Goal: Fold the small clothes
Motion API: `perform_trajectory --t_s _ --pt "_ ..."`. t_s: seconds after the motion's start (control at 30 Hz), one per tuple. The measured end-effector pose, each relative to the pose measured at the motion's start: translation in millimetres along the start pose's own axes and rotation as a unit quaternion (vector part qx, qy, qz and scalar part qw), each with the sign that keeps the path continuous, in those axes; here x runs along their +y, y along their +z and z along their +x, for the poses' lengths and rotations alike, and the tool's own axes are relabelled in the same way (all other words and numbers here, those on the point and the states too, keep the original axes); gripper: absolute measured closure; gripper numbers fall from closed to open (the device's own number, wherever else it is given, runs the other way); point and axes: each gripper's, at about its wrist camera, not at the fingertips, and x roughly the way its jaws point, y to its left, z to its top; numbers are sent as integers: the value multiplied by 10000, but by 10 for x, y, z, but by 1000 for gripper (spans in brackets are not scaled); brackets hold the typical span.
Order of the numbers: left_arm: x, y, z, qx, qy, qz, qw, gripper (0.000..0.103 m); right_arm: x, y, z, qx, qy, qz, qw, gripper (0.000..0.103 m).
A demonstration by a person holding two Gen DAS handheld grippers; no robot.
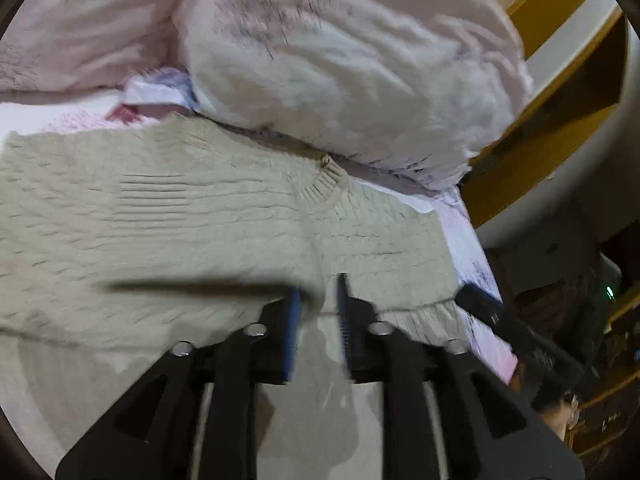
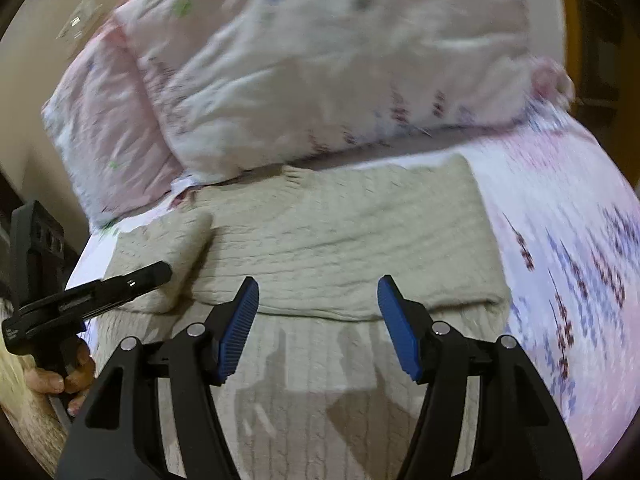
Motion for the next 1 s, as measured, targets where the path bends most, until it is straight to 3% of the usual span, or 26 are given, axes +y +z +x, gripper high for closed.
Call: perform_trajectory --t_s 0.03,0.13,0.2,0.3,0.47,0.57,0.6,0.63,0.67,0.7,0.83,0.93,1.0 --pt "95 -35 -181 -201 110 25 9997 67 142 30 7 -10 81 -277 9996 42" --pt "476 -27 -558 -567 516 -218 9968 67 530 73 50 -8 400 -985 9943 44" --pt "835 6 -721 -660 756 -721 9923 67 931 73 130 -7 566 -1659 9845 45" --pt "1139 0 -795 -675 970 -1086 9870 67 1503 10 294 2 645 -2655 9620 47" --pt "1404 -103 -695 -391 1116 -1351 9838 68 2149 -286 710 -46 -132 -4163 9091 48" --pt "1444 -142 -717 -435 1074 -1361 9839 68 2201 -396 925 -22 -665 -4446 8932 48" --pt "1438 -139 -717 -431 1074 -1354 9840 68 2185 -393 975 -3 -756 -4439 8929 60" --pt "1434 -134 -715 -419 1077 -1334 9843 68 2161 -368 1039 26 -844 -4377 8951 74" --pt "1433 -132 -722 -411 1075 -1321 9845 68 2076 -301 1068 153 -762 -4105 9085 98" --pt "1441 -138 -737 -408 1060 -1315 9848 68 1976 -204 1037 190 -533 -3708 9270 97" --pt "1458 -136 -736 -432 1003 -1311 9853 68 1486 172 664 -329 -107 -2250 9737 98" --pt "1461 -135 -729 -450 965 -1292 9859 66 940 324 358 -649 52 -981 9930 98" --pt "1457 -147 -743 -455 927 -1264 9866 63 594 327 301 -601 60 -294 9977 98"
